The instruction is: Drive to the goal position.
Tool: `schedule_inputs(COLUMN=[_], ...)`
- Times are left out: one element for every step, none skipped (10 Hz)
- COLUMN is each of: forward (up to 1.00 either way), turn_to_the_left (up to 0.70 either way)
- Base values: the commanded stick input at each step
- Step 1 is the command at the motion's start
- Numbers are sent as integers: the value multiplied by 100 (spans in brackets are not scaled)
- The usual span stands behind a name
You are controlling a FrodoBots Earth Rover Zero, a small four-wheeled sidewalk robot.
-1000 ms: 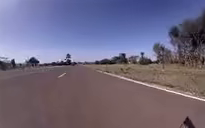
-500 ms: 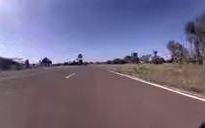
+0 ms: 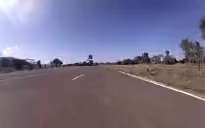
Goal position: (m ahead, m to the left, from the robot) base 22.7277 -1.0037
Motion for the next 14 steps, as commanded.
schedule_inputs(forward=[100,100,100,100,100,100,100,100,100,100,100,100,100,100], turn_to_the_left=[0,0,0,0,0,0,-21,-40,-19,0,0,0,0,0])
